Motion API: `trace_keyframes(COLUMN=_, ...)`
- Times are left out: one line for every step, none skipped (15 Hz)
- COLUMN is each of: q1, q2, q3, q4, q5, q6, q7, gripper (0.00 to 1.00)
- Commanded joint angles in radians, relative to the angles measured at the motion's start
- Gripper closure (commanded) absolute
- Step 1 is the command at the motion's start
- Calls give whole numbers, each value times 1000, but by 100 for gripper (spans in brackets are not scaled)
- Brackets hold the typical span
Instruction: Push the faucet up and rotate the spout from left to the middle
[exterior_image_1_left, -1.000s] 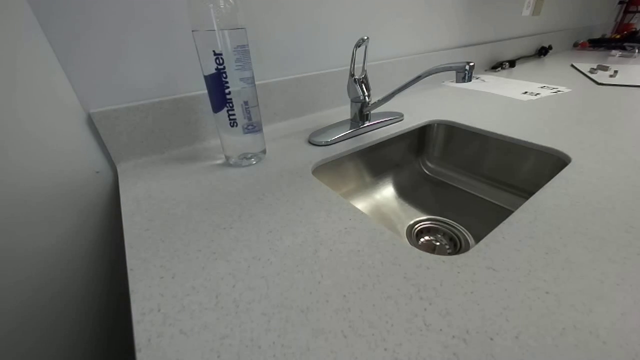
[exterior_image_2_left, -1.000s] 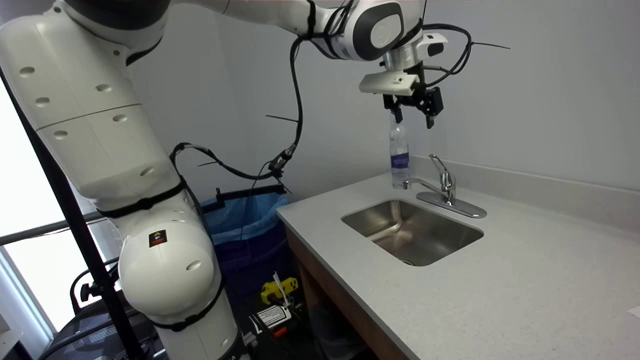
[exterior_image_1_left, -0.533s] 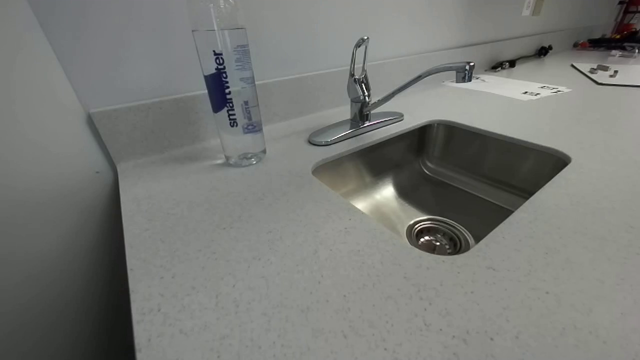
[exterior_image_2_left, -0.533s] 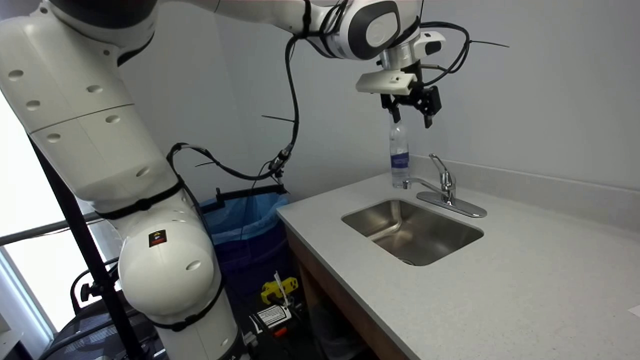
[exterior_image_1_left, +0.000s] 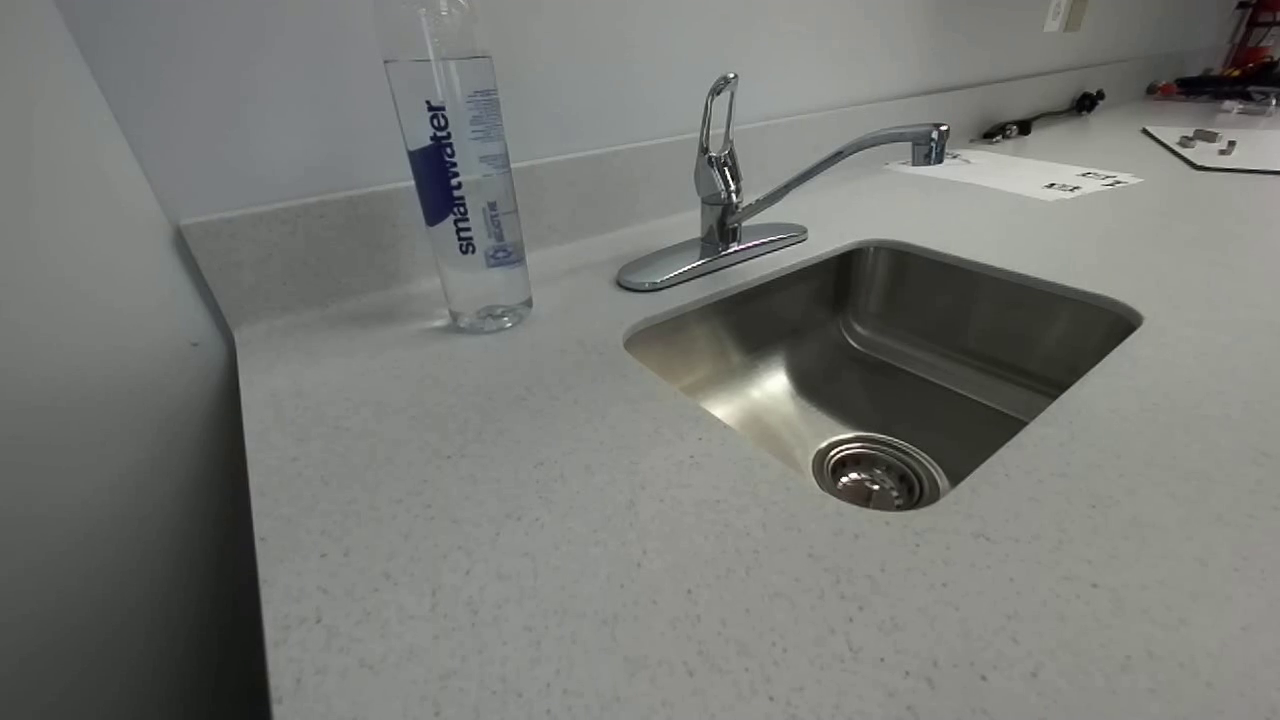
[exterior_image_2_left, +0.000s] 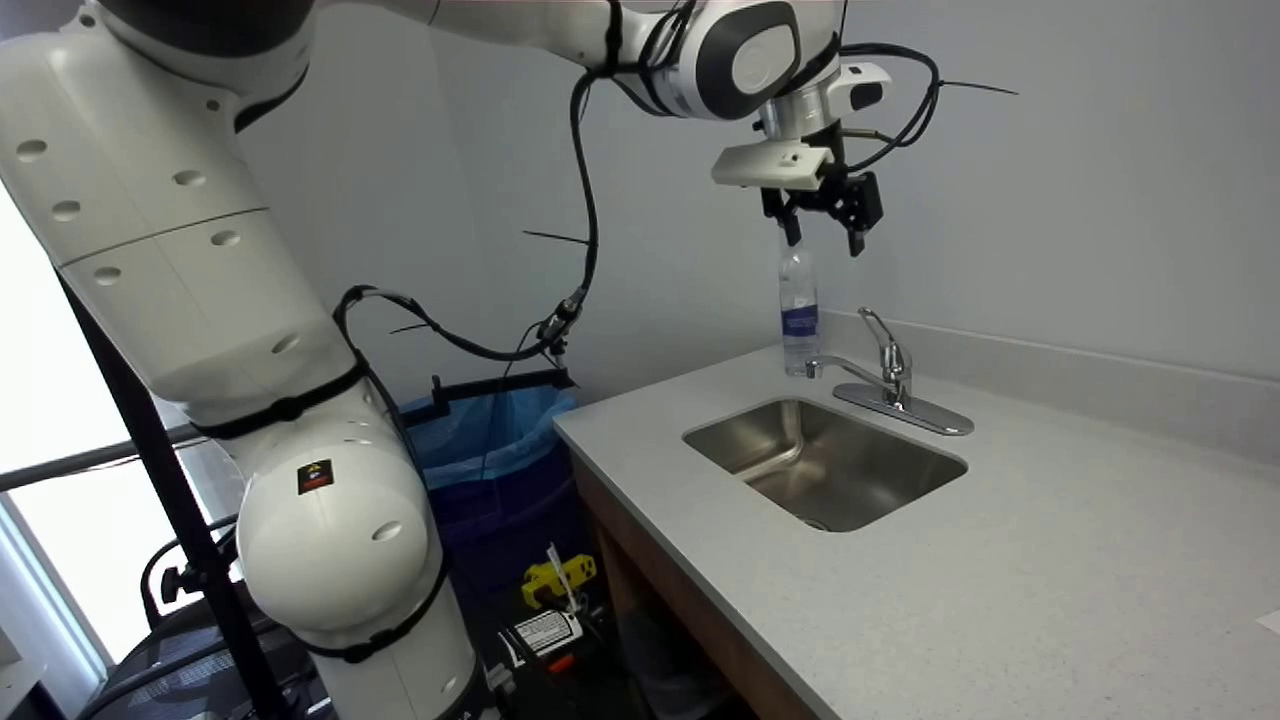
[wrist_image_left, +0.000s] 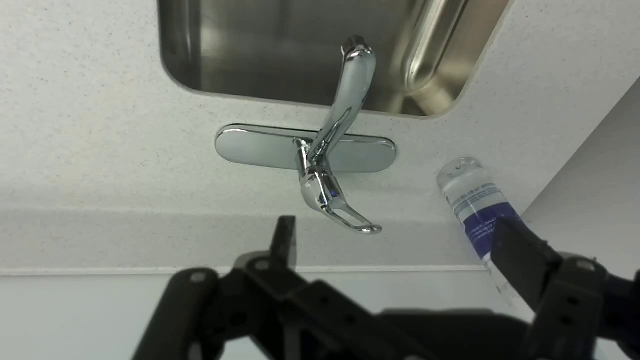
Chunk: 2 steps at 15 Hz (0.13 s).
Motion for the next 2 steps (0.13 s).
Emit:
trace_keyframes(q1=9, q2=0, q3=-8, q4=3, q5=-4, q6=-3, q7=4, gripper=0)
trace_keyframes(q1=9, q2=0, q3=-8, q4=3, q5=-4, q6=-3, q7=4, gripper=0)
